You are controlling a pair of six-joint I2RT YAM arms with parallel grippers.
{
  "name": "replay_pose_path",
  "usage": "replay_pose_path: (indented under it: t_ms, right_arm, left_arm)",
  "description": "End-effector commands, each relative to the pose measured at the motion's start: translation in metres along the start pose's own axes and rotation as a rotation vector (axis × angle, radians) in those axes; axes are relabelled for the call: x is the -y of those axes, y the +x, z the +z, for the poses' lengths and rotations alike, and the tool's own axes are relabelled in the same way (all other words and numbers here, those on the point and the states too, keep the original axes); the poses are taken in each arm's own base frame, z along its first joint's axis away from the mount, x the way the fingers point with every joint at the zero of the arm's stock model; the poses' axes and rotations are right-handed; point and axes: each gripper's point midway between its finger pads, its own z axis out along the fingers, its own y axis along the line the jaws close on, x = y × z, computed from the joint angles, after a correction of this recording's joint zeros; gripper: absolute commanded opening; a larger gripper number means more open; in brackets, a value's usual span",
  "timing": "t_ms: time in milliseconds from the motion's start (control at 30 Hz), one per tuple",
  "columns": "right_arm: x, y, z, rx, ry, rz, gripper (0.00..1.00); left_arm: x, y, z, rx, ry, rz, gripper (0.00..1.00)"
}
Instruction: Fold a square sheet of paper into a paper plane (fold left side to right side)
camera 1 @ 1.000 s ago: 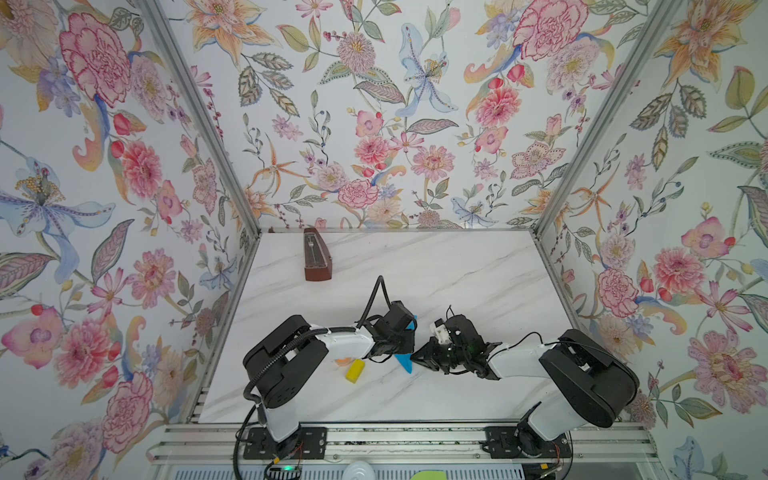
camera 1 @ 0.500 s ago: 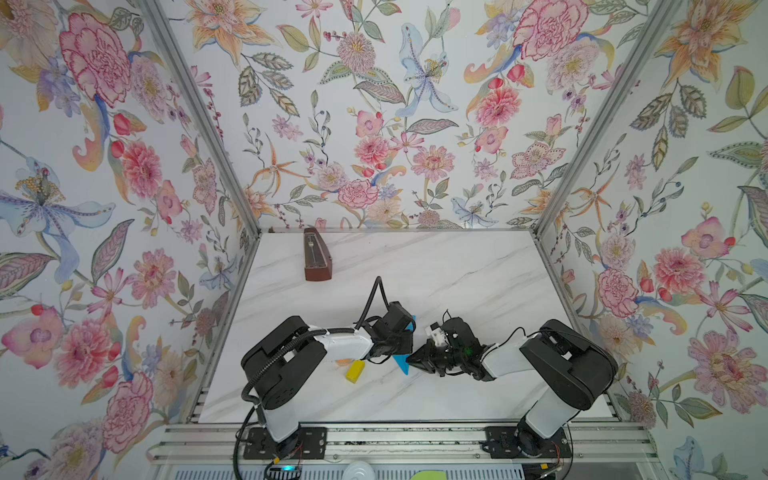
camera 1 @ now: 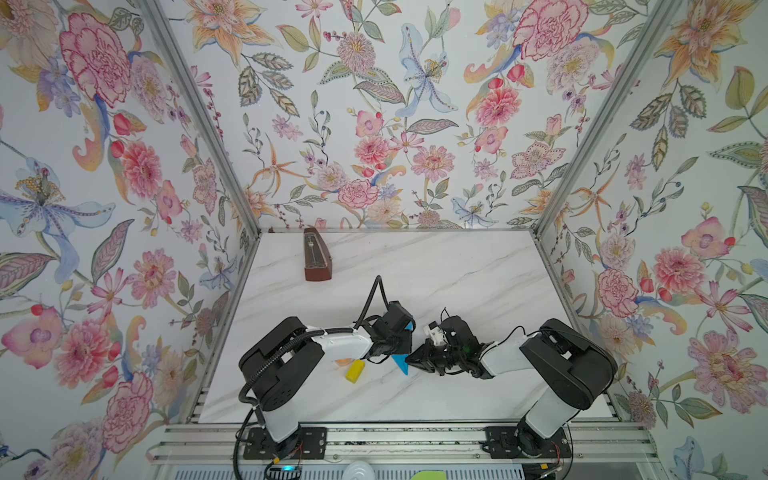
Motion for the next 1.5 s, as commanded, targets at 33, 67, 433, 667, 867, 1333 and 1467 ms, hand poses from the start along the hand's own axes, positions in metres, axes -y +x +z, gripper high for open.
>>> replay_pose_path:
  t_ms: [33, 67, 433, 667, 867, 1333, 1467]
  right_arm:
    - [0.045, 0.012, 0.001, -0.016, 0.166, 0.067, 0.11]
    - [0.047, 0.012, 0.001, -0.017, 0.171, 0.069, 0.10]
    - [0.054, 0.015, -0.001, -0.019, 0.213, 0.069, 0.14]
    - [0.057, 0.016, -0.001, -0.024, 0.229, 0.073, 0.18]
    - [0.062, 0.018, -0.001, -0.032, 0.253, 0.074, 0.10]
    - [0.071, 0.020, 0.001, -0.047, 0.294, 0.086, 0.00]
    - [0.071, 0.020, 0.002, -0.051, 0.293, 0.086, 0.00]
  left_arm:
    - [-0.005, -0.001, 0.003, -0.011, -0.037, 0.026, 0.00]
    - [-0.005, -0.001, 0.003, -0.012, -0.038, 0.025, 0.00]
    - [-0.015, 0.003, 0.011, -0.019, -0.064, 0.020, 0.00]
    - [-0.020, 0.001, 0.010, -0.004, -0.085, 0.016, 0.00]
    - [-0.021, -0.001, 0.008, 0.004, -0.092, 0.016, 0.00]
    - [-0.021, -0.015, -0.010, 0.053, -0.121, 0.034, 0.15]
    - [-0.011, -0.023, -0.022, 0.076, -0.095, 0.067, 0.19]
